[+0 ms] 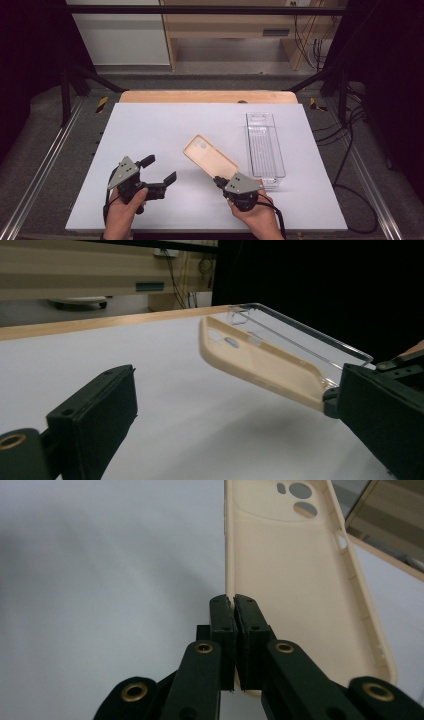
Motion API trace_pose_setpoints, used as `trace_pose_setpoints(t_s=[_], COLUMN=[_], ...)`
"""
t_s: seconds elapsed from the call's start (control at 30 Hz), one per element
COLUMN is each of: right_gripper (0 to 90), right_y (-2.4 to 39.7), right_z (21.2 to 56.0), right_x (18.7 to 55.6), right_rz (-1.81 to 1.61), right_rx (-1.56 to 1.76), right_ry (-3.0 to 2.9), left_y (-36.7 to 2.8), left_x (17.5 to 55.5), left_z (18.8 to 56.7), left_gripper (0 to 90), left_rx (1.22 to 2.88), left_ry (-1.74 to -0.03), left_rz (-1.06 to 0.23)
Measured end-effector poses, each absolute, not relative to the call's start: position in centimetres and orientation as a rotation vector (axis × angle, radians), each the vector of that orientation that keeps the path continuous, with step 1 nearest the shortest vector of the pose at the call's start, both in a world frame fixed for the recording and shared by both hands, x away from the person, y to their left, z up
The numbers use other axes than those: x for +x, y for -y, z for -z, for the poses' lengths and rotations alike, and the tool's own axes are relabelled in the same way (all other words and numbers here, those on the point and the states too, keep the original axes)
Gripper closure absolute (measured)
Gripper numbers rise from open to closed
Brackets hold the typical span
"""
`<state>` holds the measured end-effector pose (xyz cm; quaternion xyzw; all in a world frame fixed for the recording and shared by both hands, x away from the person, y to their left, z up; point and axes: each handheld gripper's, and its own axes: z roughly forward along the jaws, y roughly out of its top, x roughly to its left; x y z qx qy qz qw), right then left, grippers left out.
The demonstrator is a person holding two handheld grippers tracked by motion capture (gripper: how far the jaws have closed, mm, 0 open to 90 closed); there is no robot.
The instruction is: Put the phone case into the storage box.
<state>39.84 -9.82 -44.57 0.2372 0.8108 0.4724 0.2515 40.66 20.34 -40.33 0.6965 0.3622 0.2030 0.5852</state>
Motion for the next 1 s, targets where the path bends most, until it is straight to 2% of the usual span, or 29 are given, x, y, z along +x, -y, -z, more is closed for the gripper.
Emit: trace_pose_setpoints(t_s=[0.13,0.33,0.43,0.7,0.83,0.97,1.0], right_gripper=[87.8,87.8,87.8,87.8,87.8,87.8,87.8], right_y=[9.4,9.5,10.0,9.7,9.5,9.3,9.2], right_z=[44.0,43.4,43.2,43.5,43.6,43.8,43.9], right_x=[40.3,40.1,39.9,39.7,39.6,39.5,39.5], right_rz=[-1.321,-1.358,-1.368,-1.373,-1.373,-1.375,-1.374], right_rx=[0.649,0.652,0.661,0.659,0.654,0.659,0.66], right_ry=[-2.144,-2.061,-2.028,-2.019,-2.019,-2.027,-2.033], left_y=[-18.9,-17.7,-16.9,-16.0,-15.8,-15.9,-16.1], left_x=[42.4,44.6,45.8,47.0,47.4,47.6,47.7], left_z=[39.1,38.7,38.9,39.1,39.3,39.3,39.4], left_gripper=[3.9,9.0,14.5,27.1,33.4,38.3,42.9], left_rx=[1.622,1.633,1.585,1.561,1.509,1.493,1.489], left_ry=[-0.868,-0.908,-0.941,-0.98,-1.016,-1.026,-1.038], left_rz=[-0.466,-0.379,-0.301,-0.226,-0.148,-0.145,-0.141])
